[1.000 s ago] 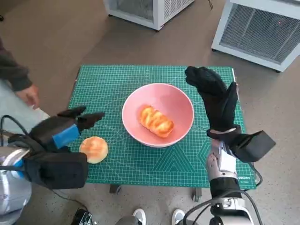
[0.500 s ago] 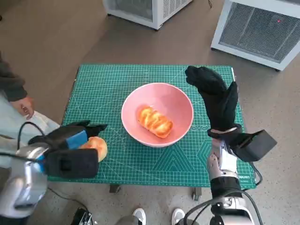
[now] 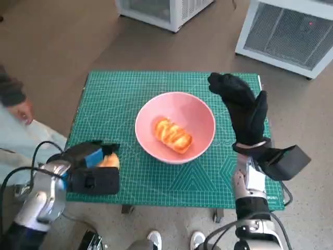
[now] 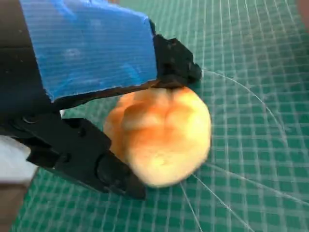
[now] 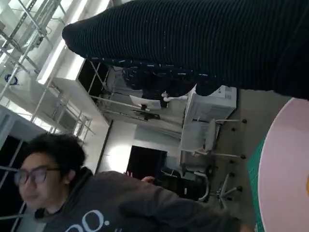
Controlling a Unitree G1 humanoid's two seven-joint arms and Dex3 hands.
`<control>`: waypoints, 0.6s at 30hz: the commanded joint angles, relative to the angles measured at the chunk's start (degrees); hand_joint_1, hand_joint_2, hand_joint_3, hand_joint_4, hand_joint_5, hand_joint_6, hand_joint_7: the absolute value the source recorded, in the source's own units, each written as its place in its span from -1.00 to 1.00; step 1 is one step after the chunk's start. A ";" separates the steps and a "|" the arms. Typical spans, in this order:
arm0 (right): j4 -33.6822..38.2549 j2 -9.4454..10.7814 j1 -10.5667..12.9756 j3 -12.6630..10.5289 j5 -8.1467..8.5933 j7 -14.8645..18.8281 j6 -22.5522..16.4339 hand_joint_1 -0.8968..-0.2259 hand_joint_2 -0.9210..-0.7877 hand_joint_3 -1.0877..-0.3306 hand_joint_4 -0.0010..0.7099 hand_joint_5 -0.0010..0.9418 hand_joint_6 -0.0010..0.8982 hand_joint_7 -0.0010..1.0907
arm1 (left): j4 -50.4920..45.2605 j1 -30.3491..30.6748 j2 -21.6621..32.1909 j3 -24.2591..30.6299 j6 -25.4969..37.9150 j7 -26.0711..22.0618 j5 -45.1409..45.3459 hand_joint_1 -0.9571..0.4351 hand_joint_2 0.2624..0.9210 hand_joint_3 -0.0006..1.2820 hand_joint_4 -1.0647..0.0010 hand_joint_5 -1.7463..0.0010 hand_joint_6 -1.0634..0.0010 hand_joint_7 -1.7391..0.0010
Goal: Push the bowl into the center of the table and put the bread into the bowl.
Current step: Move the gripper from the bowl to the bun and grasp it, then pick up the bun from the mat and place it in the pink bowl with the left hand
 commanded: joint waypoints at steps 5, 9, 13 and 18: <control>-0.13 -0.20 1.56 0.21 -0.28 -0.23 1.09 -0.46 -1.00 -0.22 -0.22 -1.00 -0.83 -0.03 | 2.56 1.18 -0.04 -0.49 -3.85 4.27 0.42 0.51 0.96 -0.82 -0.27 -0.18 -0.07 0.00; -0.19 -0.20 1.59 0.28 -0.38 -0.31 1.09 -0.46 -1.00 -0.22 -0.22 -1.00 -0.83 -0.03 | 2.68 1.51 0.13 -0.02 -4.97 4.82 -0.42 0.41 0.99 -0.85 -0.29 -0.35 -0.07 -0.28; -0.21 -0.20 1.60 0.30 -0.38 -0.32 1.10 -0.46 -1.00 -0.22 -0.22 -1.00 -0.83 -0.03 | 2.83 1.54 0.13 0.10 -5.32 4.96 -0.50 0.39 1.00 -0.86 -0.30 -0.37 -0.08 -0.33; 0.37 -0.26 1.25 0.16 -0.13 -0.07 1.29 -0.47 -1.00 -0.21 -0.22 -1.00 -0.83 -0.02 | -1.09 1.62 0.98 2.59 -5.19 3.63 -2.49 0.38 0.99 -0.88 -0.32 -0.33 -0.13 -0.36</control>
